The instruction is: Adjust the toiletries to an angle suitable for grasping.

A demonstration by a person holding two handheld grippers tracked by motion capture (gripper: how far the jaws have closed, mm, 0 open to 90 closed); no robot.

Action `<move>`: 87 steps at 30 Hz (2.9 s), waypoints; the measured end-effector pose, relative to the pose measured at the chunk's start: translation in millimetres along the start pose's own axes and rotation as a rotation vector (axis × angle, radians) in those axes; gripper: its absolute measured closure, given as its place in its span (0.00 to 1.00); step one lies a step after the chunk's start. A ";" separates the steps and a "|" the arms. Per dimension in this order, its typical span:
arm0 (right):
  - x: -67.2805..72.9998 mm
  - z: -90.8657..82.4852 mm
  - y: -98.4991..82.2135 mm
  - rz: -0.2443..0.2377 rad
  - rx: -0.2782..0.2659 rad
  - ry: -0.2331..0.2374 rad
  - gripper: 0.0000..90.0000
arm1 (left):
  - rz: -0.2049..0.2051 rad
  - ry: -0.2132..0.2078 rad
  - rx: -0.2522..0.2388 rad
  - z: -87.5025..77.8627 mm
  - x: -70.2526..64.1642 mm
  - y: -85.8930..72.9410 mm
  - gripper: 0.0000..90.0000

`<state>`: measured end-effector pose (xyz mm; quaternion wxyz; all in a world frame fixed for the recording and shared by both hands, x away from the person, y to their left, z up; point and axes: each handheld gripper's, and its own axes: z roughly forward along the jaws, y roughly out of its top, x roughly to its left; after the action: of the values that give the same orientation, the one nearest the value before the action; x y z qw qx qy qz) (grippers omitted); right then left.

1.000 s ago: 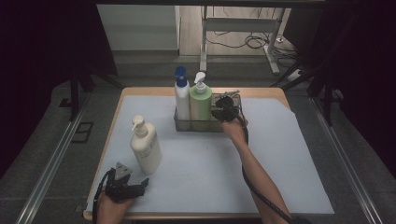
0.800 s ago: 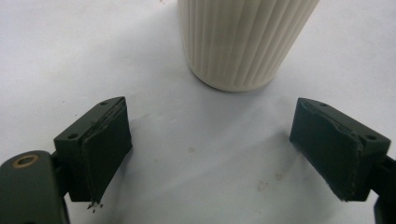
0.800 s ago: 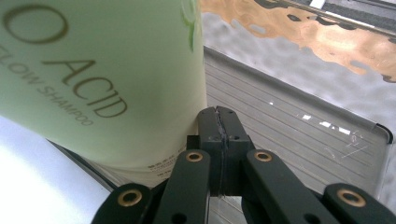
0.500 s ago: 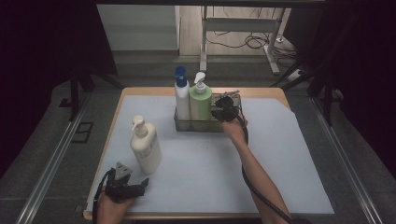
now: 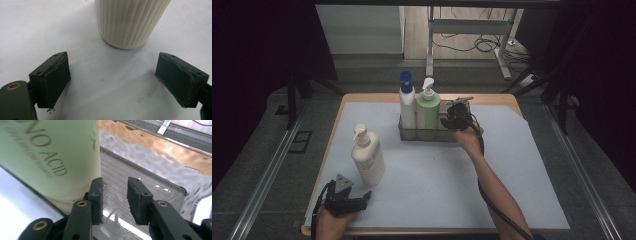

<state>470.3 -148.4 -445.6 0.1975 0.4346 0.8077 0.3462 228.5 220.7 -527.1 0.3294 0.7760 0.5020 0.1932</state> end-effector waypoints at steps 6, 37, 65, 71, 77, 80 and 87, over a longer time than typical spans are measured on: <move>-1.4 -16.8 -2.9 -0.007 -0.025 0.022 0.55 | 0.002 -0.001 0.002 -0.1 0.1 0.0 0.14; 13.5 -94.0 -41.3 -0.156 -0.054 0.139 0.13 | 0.002 -0.006 0.008 0.1 0.7 1.1 0.13; 5.5 -126.7 -122.1 -0.142 0.003 0.101 0.00 | 0.005 -0.006 0.006 -0.1 0.8 0.7 0.14; 2.5 -125.5 -143.0 -0.125 0.020 0.085 0.00 | 0.003 -0.006 0.005 0.0 0.6 0.7 0.14; -2.5 -120.2 -163.9 -0.103 0.038 0.080 0.00 | 0.004 -0.006 0.005 -0.1 0.6 0.7 0.14; -5.5 -116.5 -172.2 -0.094 0.043 0.077 0.00 | 0.004 -0.006 0.006 -0.1 0.6 0.9 0.14; -9.2 -105.3 -186.6 -0.069 0.064 0.090 0.00 | 0.008 -0.007 0.007 -0.6 0.7 1.2 0.14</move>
<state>304.6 -268.3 -510.0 0.1588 0.3965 0.8410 0.3321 229.2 221.2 -525.8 0.3276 0.7798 0.4983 0.1902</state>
